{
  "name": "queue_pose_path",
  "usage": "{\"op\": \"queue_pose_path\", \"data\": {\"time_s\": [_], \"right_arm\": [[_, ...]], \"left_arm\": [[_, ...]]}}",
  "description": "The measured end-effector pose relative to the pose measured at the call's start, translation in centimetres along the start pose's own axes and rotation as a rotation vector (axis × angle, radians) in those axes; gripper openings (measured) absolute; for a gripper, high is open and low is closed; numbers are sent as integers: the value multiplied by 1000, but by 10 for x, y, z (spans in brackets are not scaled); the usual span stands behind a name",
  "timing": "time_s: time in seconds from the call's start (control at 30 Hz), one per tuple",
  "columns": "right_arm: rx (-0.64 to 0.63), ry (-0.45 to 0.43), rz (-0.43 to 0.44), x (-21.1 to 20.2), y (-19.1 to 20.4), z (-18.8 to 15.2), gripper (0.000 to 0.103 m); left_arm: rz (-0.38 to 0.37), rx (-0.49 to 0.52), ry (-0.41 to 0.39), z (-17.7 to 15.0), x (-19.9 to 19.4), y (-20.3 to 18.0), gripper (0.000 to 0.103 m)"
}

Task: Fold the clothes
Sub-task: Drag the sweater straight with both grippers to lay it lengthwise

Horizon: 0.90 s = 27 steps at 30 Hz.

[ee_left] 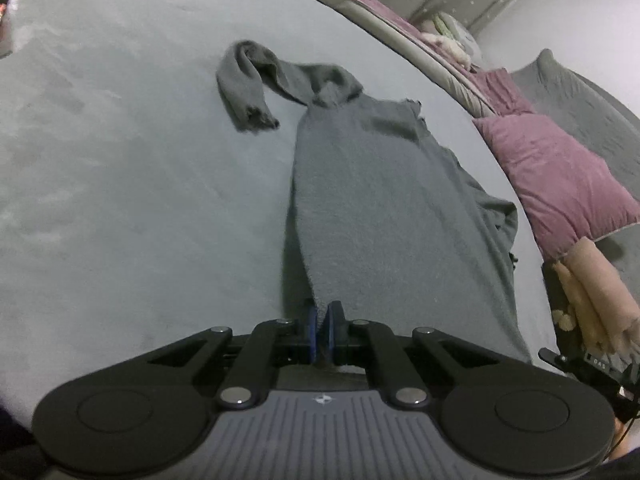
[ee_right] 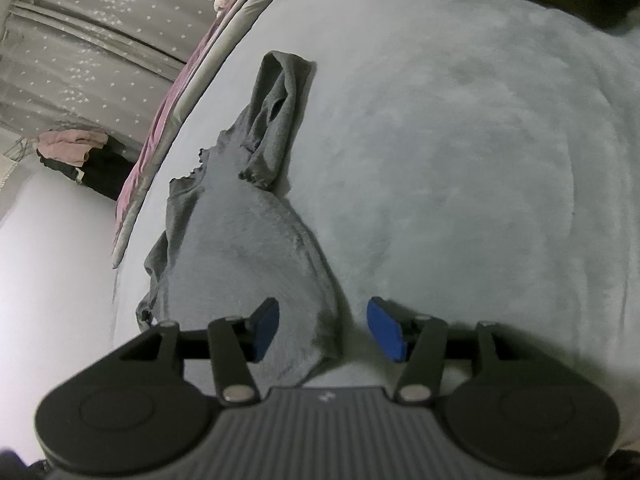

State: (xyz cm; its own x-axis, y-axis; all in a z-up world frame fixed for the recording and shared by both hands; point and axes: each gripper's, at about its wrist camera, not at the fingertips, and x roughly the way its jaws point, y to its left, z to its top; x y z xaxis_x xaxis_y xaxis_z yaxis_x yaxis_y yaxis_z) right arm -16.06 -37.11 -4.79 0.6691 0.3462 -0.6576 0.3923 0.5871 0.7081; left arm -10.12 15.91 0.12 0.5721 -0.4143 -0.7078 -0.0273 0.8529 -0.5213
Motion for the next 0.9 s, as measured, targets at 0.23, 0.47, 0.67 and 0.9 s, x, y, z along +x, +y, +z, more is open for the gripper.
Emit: {"op": "queue_pose_path", "data": {"time_s": [0.23,0.47,0.67,0.9], "right_arm": [[-49,13,-17,7,7,-5,48],[-147,44,-42,24,19,-18,21],[-184,31,-66,23,27,-24,8],[-255,-17,-71,-11,46,-20,8]], "left_arm": [[85,-6,56,-1,12,18,5],[58,-26,44,-8,14,22,10],[67,9,30,-9,13,13,4],[78,106,-2,-8,-12,-8,3]]}}
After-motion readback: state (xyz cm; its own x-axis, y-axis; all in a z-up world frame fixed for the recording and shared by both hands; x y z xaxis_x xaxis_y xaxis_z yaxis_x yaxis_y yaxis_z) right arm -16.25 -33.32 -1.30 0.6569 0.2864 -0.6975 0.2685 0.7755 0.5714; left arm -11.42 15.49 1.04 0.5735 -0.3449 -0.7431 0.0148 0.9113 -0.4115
